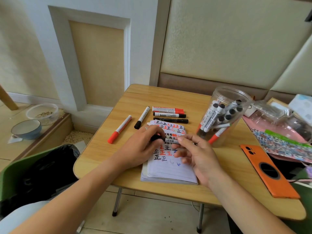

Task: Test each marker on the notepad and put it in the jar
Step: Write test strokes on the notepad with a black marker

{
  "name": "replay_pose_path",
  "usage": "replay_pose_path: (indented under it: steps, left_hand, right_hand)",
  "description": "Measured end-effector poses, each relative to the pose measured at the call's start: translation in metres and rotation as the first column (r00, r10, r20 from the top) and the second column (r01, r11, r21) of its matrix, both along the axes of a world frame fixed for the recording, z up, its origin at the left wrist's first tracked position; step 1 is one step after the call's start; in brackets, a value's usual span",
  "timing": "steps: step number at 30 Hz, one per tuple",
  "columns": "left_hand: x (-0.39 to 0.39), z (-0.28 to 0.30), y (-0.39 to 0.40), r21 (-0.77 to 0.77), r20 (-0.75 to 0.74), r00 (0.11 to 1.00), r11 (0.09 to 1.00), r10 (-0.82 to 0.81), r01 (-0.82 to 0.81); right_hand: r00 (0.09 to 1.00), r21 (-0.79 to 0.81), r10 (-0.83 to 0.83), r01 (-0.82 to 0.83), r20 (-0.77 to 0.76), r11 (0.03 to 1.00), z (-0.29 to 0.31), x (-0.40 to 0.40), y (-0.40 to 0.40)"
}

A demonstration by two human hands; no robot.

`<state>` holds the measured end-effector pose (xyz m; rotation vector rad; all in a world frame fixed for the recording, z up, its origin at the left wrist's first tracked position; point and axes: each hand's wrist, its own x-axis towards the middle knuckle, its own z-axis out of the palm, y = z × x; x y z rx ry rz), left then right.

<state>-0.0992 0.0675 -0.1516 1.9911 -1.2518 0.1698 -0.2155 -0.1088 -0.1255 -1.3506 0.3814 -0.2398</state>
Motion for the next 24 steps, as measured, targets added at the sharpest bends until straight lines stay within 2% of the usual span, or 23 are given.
replay_pose_path:
  steps: [8,14,24]
  left_hand:
    - [0.0017,-0.001,-0.0029,0.006,0.045,0.998,0.999,-0.045,0.045]
    - [0.0029,-0.0027,-0.0039,0.048,0.078,0.996,0.998,-0.04,0.036]
    - [0.0005,-0.0032,-0.0032,0.03,0.127,0.991,0.999,-0.034,0.03]
  right_hand:
    - [0.995,-0.24,0.1,-0.103,-0.024,0.965,0.0,-0.0036,0.0067]
    - [0.995,-0.25,0.095,-0.1,-0.03,0.963,-0.001,-0.0027,0.0069]
    - [0.995,-0.257,0.099,-0.103,-0.028,0.961,-0.0028,-0.0028,0.009]
